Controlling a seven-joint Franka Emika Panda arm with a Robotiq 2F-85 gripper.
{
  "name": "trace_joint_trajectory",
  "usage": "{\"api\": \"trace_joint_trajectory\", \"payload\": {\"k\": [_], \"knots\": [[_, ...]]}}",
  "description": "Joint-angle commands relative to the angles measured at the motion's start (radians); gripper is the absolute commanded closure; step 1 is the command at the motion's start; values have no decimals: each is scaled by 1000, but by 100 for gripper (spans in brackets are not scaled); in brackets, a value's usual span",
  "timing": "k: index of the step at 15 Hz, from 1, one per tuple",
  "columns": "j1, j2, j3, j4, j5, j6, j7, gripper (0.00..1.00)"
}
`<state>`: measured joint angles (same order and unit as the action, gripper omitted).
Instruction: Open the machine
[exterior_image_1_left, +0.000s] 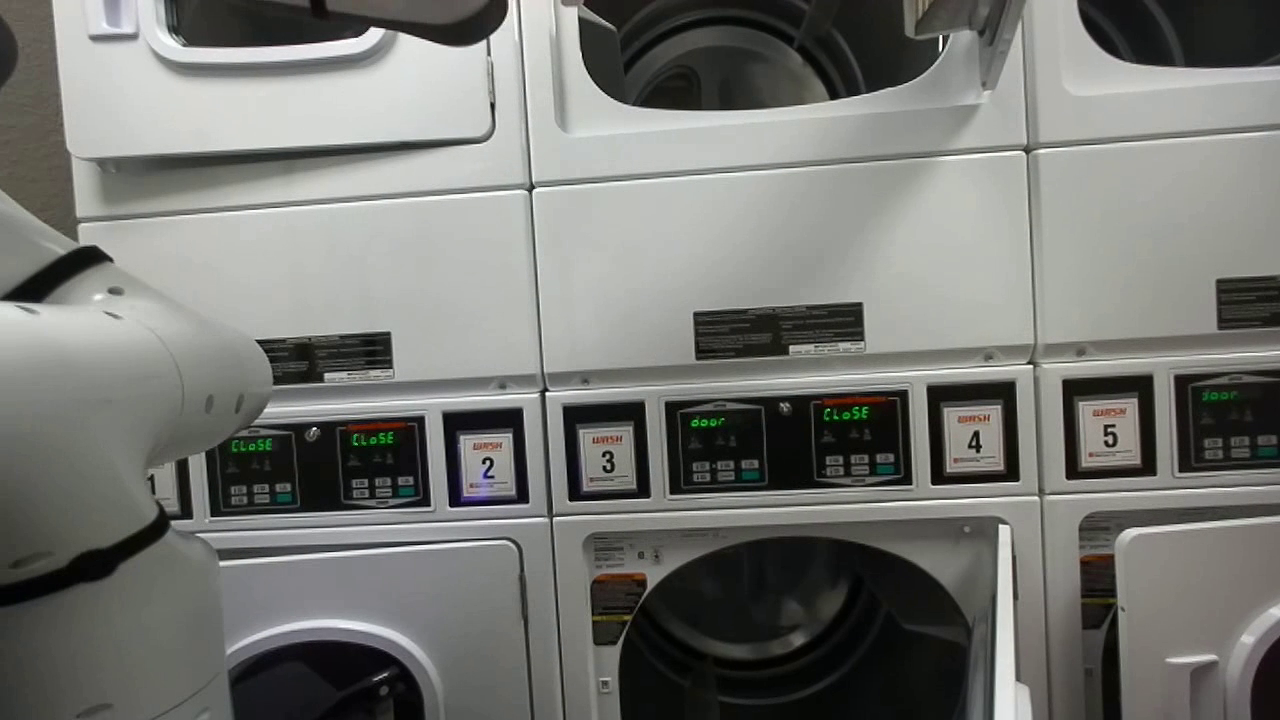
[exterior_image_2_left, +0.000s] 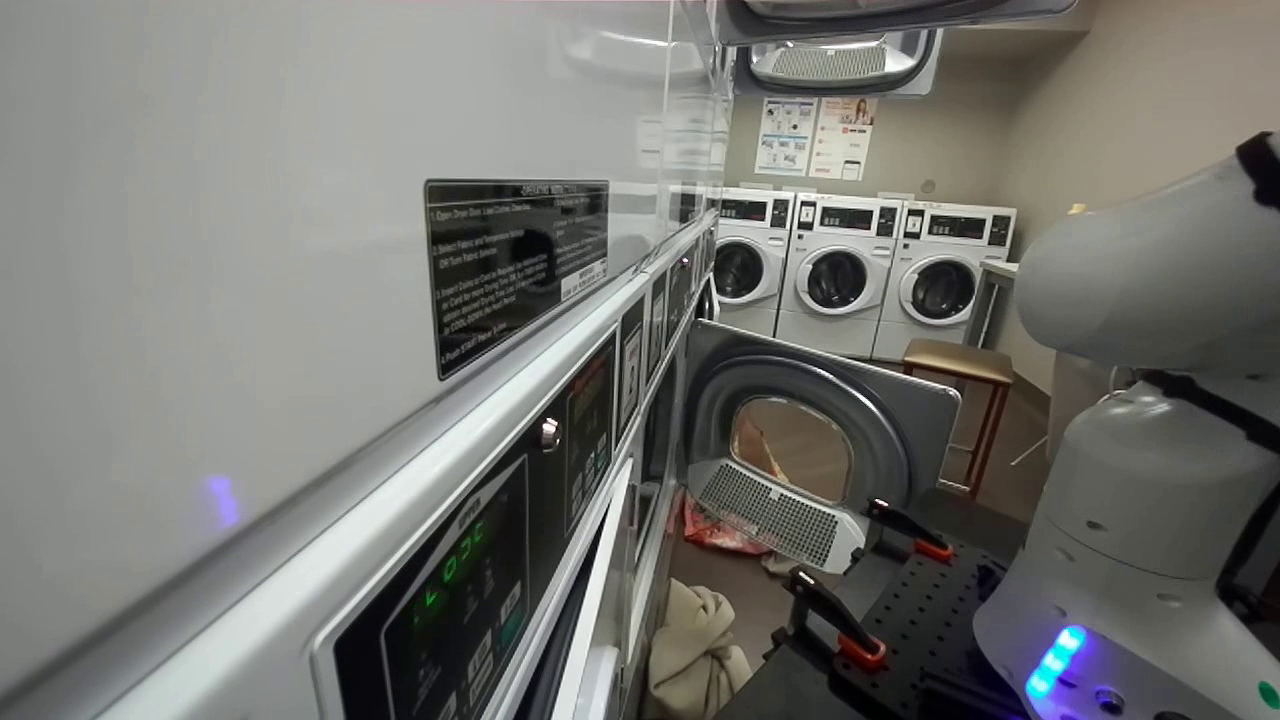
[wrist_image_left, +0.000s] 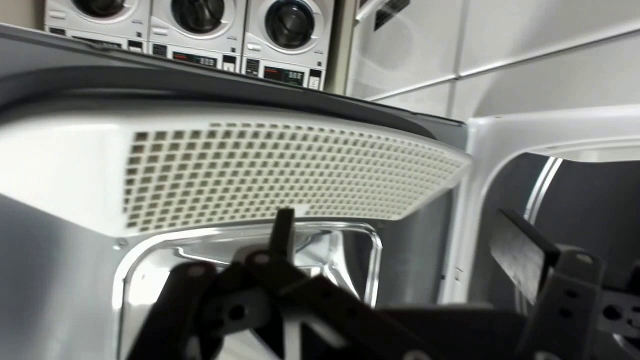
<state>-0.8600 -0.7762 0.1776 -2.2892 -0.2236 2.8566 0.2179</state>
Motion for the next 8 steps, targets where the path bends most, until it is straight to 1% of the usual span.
{"api": "trace_joint_trajectory", "payload": {"k": [1,4,6,8], "knots": [[120,33,-18,47,-7,24,-51,0],[201,30,-27,52,-17,21,-76,0],[242,36,-38,54,-23,25,-90,0],[267,37,-46,49,-32,29,-95,0]]}}
